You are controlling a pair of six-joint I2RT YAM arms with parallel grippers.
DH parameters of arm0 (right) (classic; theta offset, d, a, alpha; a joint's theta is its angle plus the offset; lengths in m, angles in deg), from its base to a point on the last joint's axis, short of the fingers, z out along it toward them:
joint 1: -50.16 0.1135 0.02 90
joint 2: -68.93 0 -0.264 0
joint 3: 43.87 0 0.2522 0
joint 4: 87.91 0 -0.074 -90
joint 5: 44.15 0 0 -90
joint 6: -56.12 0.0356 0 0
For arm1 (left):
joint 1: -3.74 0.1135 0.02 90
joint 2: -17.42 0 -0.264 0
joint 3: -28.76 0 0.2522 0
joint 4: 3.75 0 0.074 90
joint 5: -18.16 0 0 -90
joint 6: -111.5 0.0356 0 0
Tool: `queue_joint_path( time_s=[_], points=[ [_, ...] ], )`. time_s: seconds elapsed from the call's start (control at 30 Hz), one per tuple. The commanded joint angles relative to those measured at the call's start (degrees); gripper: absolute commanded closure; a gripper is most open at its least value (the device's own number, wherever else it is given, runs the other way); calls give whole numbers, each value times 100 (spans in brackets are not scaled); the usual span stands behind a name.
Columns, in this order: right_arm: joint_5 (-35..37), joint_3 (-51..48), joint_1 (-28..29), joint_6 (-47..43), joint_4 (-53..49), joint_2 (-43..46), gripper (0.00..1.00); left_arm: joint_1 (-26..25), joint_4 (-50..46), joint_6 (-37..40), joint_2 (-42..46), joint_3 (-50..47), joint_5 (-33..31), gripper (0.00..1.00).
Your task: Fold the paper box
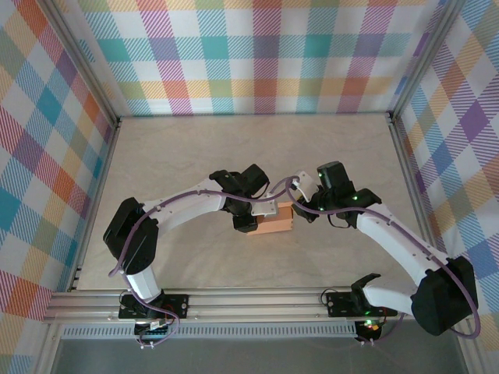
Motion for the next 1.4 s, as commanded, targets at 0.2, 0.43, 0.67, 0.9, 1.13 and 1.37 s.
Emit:
queue_joint_path(
  time_s=[0.2, 0.43, 0.67, 0.9, 1.13, 1.37],
  points=[
    [-55, 10, 36, -59, -36, -105, 91, 32, -185, -71, -181, 17, 192, 62],
    [-118, 78, 29, -113, -156, -126, 100, 35, -161, -69, -195, 21, 166, 61],
    [53, 13, 47, 627, 267, -84, 100, 31, -39, -108, -178, -3, 114, 51],
    [679, -133, 339, 1764, 480, 70, 100, 28, -97, -150, -313, 79, 120, 62],
    [1892, -589, 648, 2891, 1042, 404, 100, 35, -47, -178, -313, 77, 95, 61],
    [2789, -889, 1064, 3741, 1516, 421, 100, 34, -18, -254, -348, 99, -10, 59]
  ],
)
